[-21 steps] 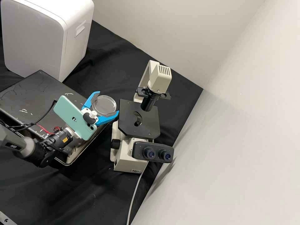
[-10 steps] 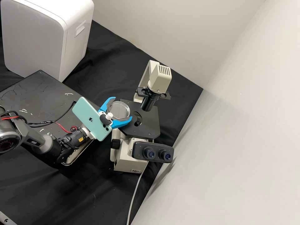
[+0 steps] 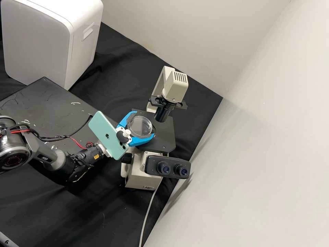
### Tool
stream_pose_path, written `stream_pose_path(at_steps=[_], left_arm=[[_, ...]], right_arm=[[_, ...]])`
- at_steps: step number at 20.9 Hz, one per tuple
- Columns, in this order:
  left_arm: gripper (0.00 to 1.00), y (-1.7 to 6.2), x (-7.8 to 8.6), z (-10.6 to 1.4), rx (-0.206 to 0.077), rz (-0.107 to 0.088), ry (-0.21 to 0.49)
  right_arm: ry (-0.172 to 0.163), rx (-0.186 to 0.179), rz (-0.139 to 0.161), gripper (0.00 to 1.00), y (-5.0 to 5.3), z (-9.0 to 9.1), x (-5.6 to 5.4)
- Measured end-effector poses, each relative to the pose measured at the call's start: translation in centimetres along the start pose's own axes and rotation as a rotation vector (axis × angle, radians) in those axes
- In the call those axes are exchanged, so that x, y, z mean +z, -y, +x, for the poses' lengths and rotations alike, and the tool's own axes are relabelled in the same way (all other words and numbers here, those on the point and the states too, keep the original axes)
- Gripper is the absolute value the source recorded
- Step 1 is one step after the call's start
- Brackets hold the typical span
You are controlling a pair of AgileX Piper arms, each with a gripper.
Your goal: Place the petri dish on the microscope
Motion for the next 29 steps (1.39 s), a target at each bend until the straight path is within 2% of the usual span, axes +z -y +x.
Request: stream_pose_path(at_steps=[3,9,12,16,20,26,29], left_arm=[[1.00,0.00,0.0,0.0,0.000,0.000,0.000],[1.00,0.11,0.0,0.0,-0.004,-0.003,0.000],[1.00,0.25,-0.1,0.1,-0.010,-0.007,-0.001],[1.00,0.25,-0.1,0.1,-0.010,-0.007,-0.001],[1.00,0.25,-0.1,0.1,-0.010,-0.007,-0.001],[1.00,0.25,-0.1,0.1,-0.010,-0.007,-0.001],[1.00,0.25,-0.1,0.1,-0.010,-0.007,-0.001]], right_arm=[[0.018,0.002,-0.007,0.00,0.0,0.8,0.5],[0.037,0.034,-0.039,0.00,-0.2,2.4,1.2],[0.046,0.048,-0.041,0.00,0.0,2.8,1.4],[0.045,0.049,-0.048,0.00,0.0,2.9,1.5],[0.041,0.051,-0.079,0.00,0.2,3.2,1.7],[0.046,0.062,-0.077,0.00,0.3,3.7,1.9],[0.050,0.071,-0.097,0.00,0.5,4.0,1.9]])
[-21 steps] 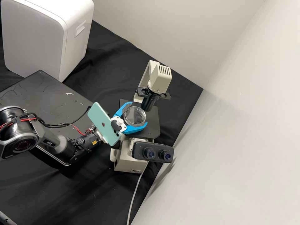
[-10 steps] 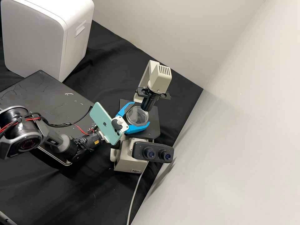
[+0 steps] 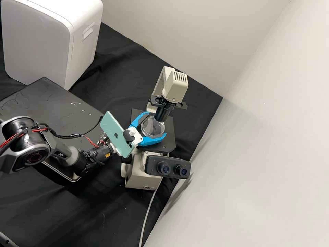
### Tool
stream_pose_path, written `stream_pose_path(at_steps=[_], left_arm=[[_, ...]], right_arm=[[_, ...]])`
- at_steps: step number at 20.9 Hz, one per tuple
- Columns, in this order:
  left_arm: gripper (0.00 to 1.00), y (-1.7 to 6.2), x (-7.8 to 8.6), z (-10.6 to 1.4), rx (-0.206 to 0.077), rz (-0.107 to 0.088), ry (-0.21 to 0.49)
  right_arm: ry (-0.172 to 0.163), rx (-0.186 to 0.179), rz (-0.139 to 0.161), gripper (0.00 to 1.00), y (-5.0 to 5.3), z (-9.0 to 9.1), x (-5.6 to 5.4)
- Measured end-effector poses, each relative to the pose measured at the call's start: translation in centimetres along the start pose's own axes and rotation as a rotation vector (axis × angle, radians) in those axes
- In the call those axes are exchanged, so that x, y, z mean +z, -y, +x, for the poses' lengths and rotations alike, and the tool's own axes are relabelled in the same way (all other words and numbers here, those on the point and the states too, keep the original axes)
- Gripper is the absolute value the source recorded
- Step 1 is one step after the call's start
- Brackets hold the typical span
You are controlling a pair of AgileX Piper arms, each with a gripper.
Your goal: Place the petri dish on the microscope
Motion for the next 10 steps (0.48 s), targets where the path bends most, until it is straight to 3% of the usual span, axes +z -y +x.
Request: stream_pose_path(at_steps=[1,2,10], left_arm=[[1.00,0.00,0.00,0.00,0.000,0.000,0.000],[1.00,0.00,0.00,0.00,0.000,0.000,0.000],[1.00,0.00,0.00,0.00,0.000,0.000,0.000]], right_arm=[[-0.003,0.002,-0.007,0.00,0.03,0.08,0.05],[-0.004,0.003,-0.007,1.00,0.00,0.14,0.01],[0.001,0.004,-0.005,1.00,0.01,0.14,0.05]])
